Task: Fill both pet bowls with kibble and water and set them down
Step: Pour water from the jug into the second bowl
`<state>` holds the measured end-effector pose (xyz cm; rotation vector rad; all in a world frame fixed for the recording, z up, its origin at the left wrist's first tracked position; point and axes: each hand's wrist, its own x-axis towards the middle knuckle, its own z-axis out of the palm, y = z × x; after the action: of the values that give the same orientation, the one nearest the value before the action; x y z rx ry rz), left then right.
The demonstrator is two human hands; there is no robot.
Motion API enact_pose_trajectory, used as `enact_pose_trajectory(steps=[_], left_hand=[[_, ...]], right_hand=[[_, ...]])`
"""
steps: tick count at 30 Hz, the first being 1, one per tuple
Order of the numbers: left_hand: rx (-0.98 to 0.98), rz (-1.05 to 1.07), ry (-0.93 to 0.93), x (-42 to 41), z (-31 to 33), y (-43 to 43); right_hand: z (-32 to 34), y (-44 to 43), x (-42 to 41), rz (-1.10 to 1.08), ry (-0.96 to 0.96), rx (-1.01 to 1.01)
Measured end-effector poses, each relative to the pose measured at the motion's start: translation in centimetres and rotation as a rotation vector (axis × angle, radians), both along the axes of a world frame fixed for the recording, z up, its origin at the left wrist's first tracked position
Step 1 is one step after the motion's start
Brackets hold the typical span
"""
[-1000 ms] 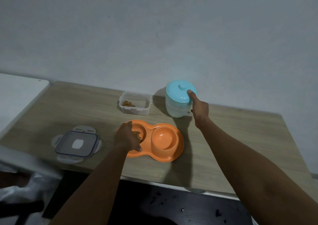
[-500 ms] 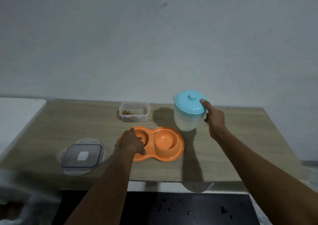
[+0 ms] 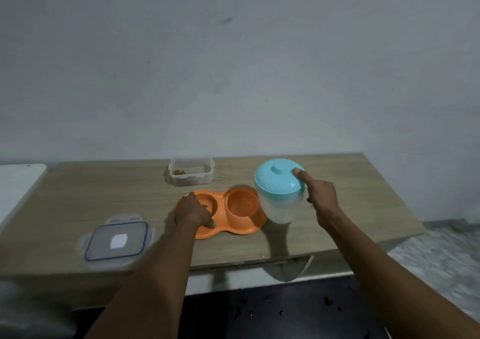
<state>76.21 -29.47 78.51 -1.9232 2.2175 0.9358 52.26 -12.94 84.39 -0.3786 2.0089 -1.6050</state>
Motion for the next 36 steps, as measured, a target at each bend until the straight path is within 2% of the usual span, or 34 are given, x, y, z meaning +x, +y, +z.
enact_pose_trajectory(steps=[24,36], left_hand=[[-0.034,-0.042,0.013,0.6,-0.9,-0.7],[-0.047,-0.033,-0.001,0.6,-0.7,-0.5]], right_hand=[[-0.5,1.1,4.1,-0.015,0.193,0.342],[0.6,0.6,4.6,0.01,0.304,0.431]])
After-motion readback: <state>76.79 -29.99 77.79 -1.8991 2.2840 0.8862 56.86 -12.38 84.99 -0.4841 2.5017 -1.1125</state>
